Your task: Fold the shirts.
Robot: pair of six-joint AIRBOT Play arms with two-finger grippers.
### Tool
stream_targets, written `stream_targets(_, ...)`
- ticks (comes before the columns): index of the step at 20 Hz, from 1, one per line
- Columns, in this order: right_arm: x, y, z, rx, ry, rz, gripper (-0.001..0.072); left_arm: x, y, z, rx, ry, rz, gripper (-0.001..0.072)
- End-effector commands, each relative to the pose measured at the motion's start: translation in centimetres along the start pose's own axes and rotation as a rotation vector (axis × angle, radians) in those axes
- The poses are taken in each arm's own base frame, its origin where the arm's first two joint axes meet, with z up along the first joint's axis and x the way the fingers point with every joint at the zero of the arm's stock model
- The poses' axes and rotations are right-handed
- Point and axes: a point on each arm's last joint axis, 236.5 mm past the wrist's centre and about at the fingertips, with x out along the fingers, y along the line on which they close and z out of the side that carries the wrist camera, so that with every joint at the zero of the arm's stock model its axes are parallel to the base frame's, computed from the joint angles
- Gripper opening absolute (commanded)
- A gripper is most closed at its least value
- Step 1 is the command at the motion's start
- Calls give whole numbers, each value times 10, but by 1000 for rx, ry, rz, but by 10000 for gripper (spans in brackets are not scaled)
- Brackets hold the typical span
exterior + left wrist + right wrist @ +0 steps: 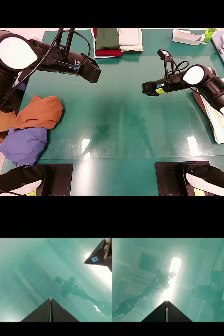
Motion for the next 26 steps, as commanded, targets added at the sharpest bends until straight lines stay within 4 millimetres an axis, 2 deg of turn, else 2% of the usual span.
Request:
stream_targets(1, 0, 1, 0, 0, -1, 3, 18, 0, 0, 0, 0, 0, -1, 23)
stream_targets(11, 0, 1, -4, 0, 15, 2, 18, 0, 0, 0, 0, -1, 0, 23)
stream_targets(12, 0, 1, -4, 0, 15, 2, 18, 0, -1, 6, -4, -27, -4, 23)
stream_targets(13, 0, 1, -4, 0, 18, 2, 18, -1, 3, 14, 22, -59, 15, 22)
stream_targets(14, 0, 1, -5, 0, 19, 1, 18, -5, 20, 11, 54, -43, 76, 22)
stream_targets(16, 0, 1, -4, 0, 18, 1, 18, -28, 76, -22, -4, 97, 258, 22)
stream_targets(17, 0, 1, -4, -1, 18, 1, 18, -48, 110, -45, -70, 177, 354, 22)
stream_targets(19, 0, 1, -3, 0, 15, 2, 17, -79, 161, -87, -190, 281, 467, 22)
stream_targets(21, 0, 1, -4, 0, 15, 1, 18, -95, 200, -136, -310, 395, 533, 23)
stream_targets(23, 0, 1, -4, 0, 17, 1, 18, -97, 225, -187, -381, 507, 555, 27)
stream_targets(24, 0, 1, -4, 0, 16, 1, 18, -95, 235, -213, -425, 548, 563, 282)
stream_targets(25, 0, 1, -4, 0, 16, 1, 18, -91, 243, -234, -460, 573, 571, 573)
stream_targets(26, 0, 1, -4, 0, 16, 1, 18, -86, 251, -254, -487, 585, 580, 620)
